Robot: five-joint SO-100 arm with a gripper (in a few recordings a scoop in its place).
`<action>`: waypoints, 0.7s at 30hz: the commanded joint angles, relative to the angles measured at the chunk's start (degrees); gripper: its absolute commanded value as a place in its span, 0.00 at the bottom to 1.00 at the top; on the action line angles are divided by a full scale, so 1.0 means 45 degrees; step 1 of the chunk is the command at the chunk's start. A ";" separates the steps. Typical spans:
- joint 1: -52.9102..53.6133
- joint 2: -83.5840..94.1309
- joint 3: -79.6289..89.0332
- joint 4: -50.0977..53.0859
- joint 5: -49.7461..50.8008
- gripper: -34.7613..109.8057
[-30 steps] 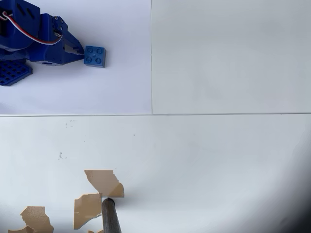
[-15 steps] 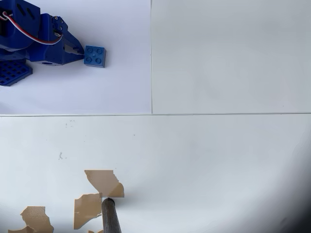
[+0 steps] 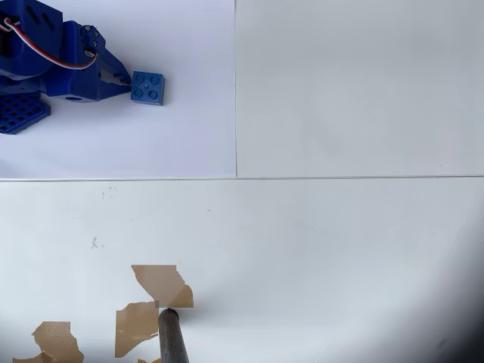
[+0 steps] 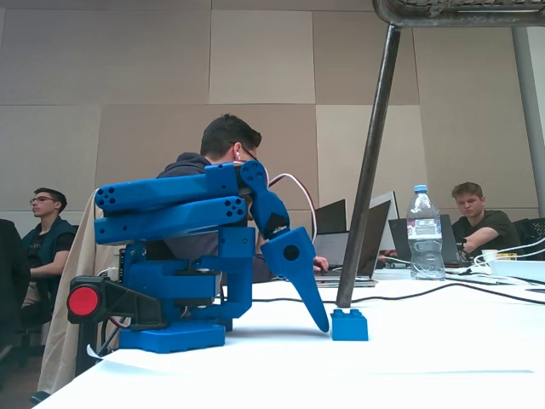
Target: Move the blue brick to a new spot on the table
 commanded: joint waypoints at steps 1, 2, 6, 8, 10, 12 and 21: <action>0.0215 -0.0273 -0.0508 0.0430 -0.0156 0.24; 0.0156 -0.0684 -0.1074 0.0586 -0.0059 0.24; -0.0859 -0.4531 -0.4707 0.0996 0.1406 0.24; -0.1152 -0.7070 -0.6758 0.0801 0.2129 0.24; -0.1094 -0.9160 -0.8457 0.0488 0.2363 0.24; -0.0801 -1.0605 -0.9590 0.0039 0.2227 0.27; 0.1406 -1.2500 -0.9707 -0.1289 -0.0586 0.44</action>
